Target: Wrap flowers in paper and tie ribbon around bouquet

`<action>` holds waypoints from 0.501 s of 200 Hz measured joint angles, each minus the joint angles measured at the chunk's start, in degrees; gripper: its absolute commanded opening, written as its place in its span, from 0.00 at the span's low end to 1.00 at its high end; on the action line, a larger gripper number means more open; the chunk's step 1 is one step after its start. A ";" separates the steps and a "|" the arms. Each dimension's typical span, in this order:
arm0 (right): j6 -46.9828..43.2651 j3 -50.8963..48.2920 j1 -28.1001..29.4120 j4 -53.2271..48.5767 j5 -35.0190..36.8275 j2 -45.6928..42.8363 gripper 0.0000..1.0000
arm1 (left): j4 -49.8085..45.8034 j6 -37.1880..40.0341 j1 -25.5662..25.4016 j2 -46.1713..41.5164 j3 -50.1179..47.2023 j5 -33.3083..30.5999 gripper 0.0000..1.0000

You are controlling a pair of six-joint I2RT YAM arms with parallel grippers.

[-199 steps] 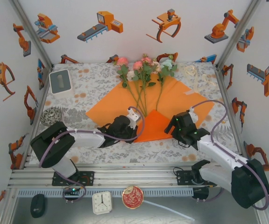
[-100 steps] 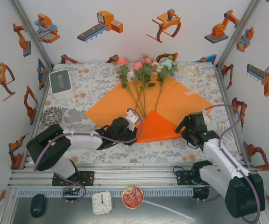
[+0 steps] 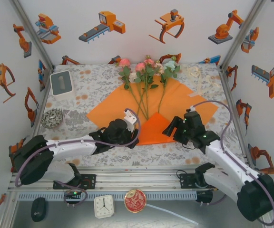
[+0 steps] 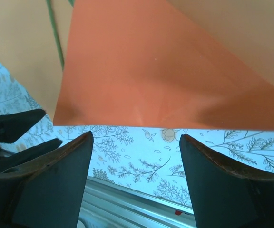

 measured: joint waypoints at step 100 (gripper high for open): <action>-11.85 15.23 8.63 11.37 3.56 20.63 0.59 | -16.37 -23.82 35.71 -9.88 0.92 -10.54 0.47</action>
